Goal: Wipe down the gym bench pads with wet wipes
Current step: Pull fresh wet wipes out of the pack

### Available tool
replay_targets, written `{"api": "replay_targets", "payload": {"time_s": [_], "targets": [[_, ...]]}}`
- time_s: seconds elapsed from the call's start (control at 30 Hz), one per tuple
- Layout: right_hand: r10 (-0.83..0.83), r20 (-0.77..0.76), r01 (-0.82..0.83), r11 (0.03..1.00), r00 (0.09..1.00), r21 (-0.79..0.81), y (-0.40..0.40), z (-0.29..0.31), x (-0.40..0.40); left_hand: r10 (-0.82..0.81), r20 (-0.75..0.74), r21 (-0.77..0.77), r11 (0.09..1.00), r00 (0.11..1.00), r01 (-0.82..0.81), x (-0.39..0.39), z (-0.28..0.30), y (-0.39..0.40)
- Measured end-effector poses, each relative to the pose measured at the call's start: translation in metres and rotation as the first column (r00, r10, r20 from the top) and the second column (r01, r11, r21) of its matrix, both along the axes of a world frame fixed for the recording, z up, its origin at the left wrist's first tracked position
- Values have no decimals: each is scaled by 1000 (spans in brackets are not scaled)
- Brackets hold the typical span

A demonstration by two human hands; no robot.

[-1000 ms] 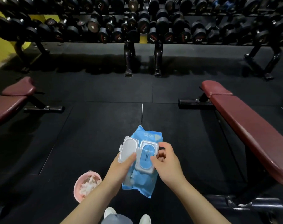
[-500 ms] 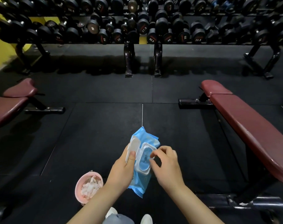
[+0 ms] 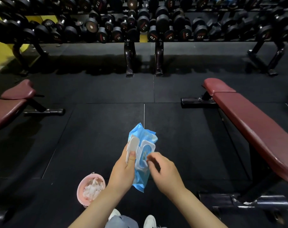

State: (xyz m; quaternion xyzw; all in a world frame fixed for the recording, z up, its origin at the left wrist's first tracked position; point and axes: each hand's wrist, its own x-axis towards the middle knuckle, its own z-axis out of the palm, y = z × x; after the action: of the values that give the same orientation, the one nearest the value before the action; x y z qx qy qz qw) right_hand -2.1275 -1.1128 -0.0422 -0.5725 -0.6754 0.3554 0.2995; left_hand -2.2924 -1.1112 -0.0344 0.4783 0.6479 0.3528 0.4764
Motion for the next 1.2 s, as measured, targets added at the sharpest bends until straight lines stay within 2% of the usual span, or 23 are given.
{"api": "replay_targets", "payload": {"time_s": [0.07, 0.17, 0.33, 0.63, 0.83, 1.0, 1.2], "targets": [[-99, -74, 92, 991, 992, -94, 7, 5, -4, -22, -9, -5, 1000, 1000, 21, 0, -2, -1], [-136, 2, 134, 977, 991, -168, 15, 8, -7, -59, -58, -3, 998, 997, 59, 2, -2, -5], [-123, 235, 151, 983, 964, -106, 20, 4, -11, -67, -43, 3, 998, 997, 67, 9, -3, -7], [-96, 346, 128, 989, 933, -71, 26, 4, -10, -69, -62, 1, 998, 996, 69, 12, -1, -3], [-65, 328, 101, 990, 942, -94, 29, 6, -9, -68, -80, -13, 998, 995, 67, 12, 1, -3], [-119, 282, 152, 983, 952, -98, 25, 7, -11, -68, -76, -24, 998, 995, 66, 11, 1, -3], [-42, 356, 81, 992, 933, -94, 30, 10, -14, -51, -43, -18, 999, 998, 50, 9, 1, -5]]}}
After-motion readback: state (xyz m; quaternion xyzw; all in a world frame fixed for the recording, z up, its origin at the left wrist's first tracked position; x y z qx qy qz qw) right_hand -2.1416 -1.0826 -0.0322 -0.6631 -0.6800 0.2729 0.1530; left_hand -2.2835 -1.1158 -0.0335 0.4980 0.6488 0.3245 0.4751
